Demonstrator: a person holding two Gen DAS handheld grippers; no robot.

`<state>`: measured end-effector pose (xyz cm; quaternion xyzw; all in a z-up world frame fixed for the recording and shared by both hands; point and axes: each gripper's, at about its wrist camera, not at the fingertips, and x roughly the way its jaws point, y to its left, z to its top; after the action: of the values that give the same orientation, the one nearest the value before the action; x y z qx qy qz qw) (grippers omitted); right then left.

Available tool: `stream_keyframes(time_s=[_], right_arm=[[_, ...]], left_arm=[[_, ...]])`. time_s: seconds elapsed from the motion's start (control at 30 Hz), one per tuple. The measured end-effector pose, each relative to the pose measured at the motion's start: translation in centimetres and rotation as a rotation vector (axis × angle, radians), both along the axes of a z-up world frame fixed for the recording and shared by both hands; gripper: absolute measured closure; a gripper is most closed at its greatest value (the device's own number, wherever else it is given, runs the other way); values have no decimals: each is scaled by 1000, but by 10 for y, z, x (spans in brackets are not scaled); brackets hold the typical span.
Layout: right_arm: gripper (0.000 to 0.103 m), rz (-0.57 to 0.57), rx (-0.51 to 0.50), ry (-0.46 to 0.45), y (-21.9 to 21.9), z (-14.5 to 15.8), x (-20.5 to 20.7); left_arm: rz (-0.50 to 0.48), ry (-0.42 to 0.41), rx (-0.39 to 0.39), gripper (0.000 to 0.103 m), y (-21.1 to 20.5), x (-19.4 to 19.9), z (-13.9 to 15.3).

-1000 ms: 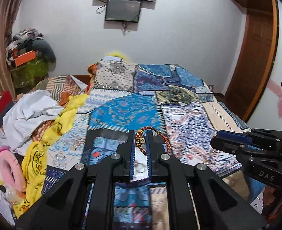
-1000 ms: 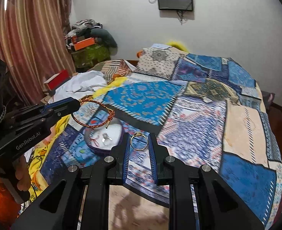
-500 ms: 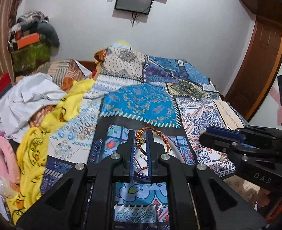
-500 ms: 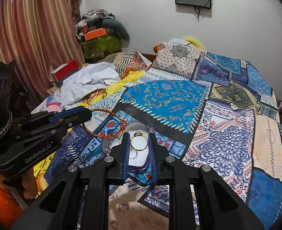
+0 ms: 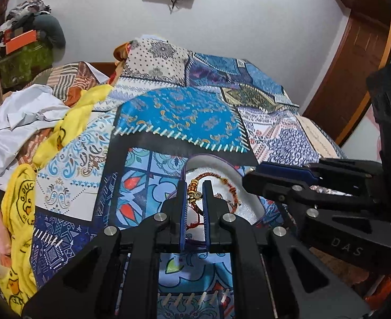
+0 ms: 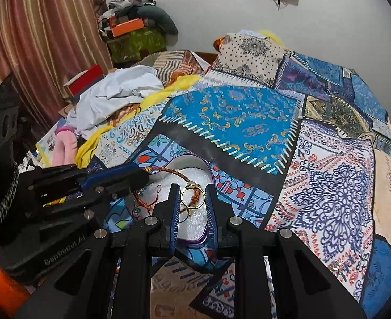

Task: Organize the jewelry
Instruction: 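Carry the bracelet and gold ring to the heart box and lower them inside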

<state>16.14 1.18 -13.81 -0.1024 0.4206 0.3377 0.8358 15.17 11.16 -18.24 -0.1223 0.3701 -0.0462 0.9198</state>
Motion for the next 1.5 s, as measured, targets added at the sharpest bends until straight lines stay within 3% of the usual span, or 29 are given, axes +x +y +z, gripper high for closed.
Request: stream_keyframes(time_s=[0.57,0.87,1.33,1.5], right_arm=[[86,18,-34,15,11,-16,12],[86,22,-36,21,12,-15,12],[85,-28,10,-34,-21,18,2],[83,-67,30,-67,-46,34,-3]], left_arm=[[4,10,38,94,2,1,-3],[44,10,46,85,7,-10,5],[48,-40,95,79,-16,-23,42],[30,-71,113,70,-35,-28,57]])
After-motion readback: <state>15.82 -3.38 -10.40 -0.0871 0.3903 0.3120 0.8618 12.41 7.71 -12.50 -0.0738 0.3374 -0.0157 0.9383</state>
